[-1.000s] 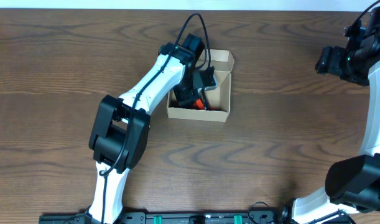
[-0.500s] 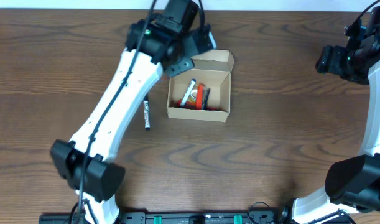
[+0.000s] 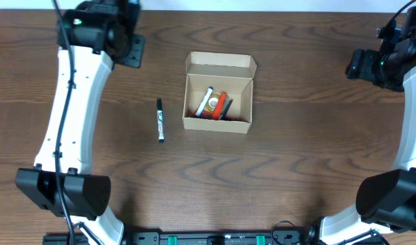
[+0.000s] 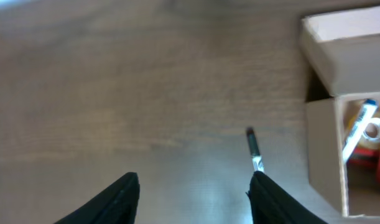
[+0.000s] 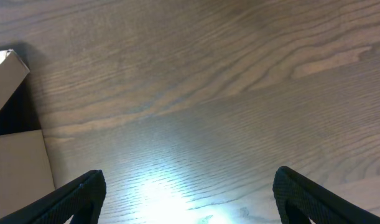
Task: Pack container
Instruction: 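Open the left gripper and withdraw it from the box, then lower the left gripper onto the black-capped marker and grasp it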
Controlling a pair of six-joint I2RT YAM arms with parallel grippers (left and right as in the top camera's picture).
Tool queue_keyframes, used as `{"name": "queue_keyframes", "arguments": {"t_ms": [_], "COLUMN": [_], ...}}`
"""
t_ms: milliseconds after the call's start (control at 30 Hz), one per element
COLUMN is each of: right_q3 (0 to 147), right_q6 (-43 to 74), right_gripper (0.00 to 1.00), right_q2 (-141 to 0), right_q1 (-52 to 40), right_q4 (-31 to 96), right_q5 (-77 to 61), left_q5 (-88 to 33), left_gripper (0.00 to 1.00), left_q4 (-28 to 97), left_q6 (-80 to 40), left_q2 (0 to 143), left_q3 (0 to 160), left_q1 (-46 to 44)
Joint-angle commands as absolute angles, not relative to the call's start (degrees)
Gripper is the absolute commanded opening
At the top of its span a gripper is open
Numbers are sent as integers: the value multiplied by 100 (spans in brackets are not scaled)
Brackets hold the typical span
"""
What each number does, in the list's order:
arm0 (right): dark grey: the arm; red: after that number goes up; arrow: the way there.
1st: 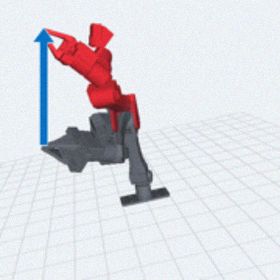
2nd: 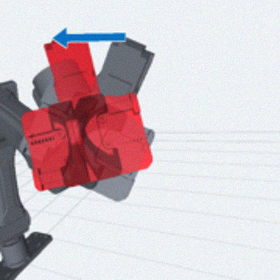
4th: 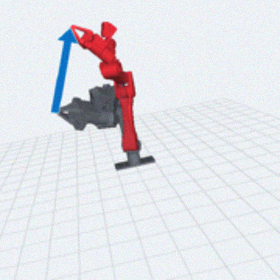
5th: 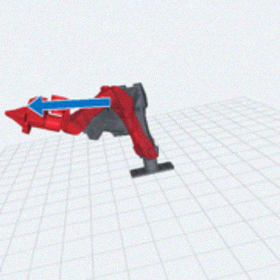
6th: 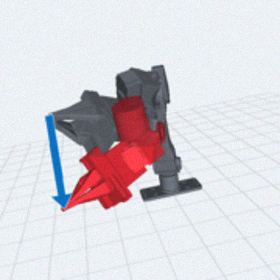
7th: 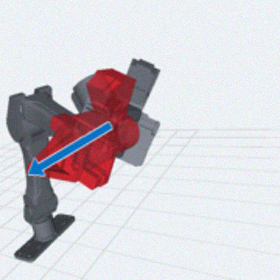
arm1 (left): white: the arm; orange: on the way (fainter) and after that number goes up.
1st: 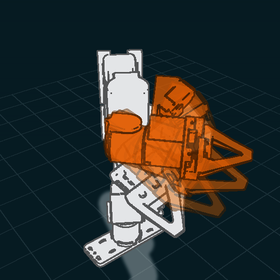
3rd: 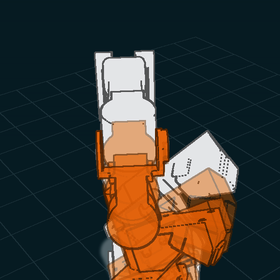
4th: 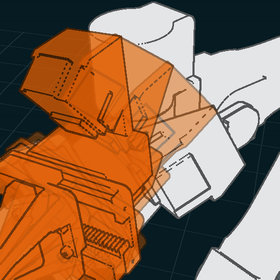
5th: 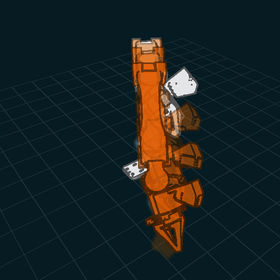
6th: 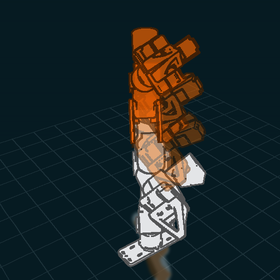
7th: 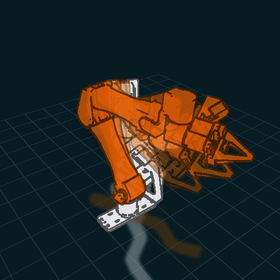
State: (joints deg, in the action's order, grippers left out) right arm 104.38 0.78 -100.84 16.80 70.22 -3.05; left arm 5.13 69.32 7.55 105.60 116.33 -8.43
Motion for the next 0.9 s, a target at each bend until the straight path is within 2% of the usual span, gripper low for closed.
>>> {"name": "queue_keyframes", "arguments": {"t_ms": [0, 233, 467, 867], "right_q3": [10414, 10412, 10414, 10412], "right_q6": [-10, -10, -10, -10], "right_gripper": [86, 86, 86, 86], "right_q2": [-10044, -10044, -10044, -10044], "right_q1": [1680, 1680, 1680, 1680], "right_q4": [7008, 7011, 7028, 7135], "right_q5": [-346, -344, -344, -344], "left_q5": [318, -248, -309, -902], "left_gripper": [54, 52, 53, 56], "left_q4": [7015, 6523, 5745, 4248], "left_q6": [99, -58, -200, -217], "left_q2": [10471, 10464, 10444, 10444], "left_q3": [11316, 9974, 8652, 7502], "left_q1": [-731, -742, -838, -945]}}
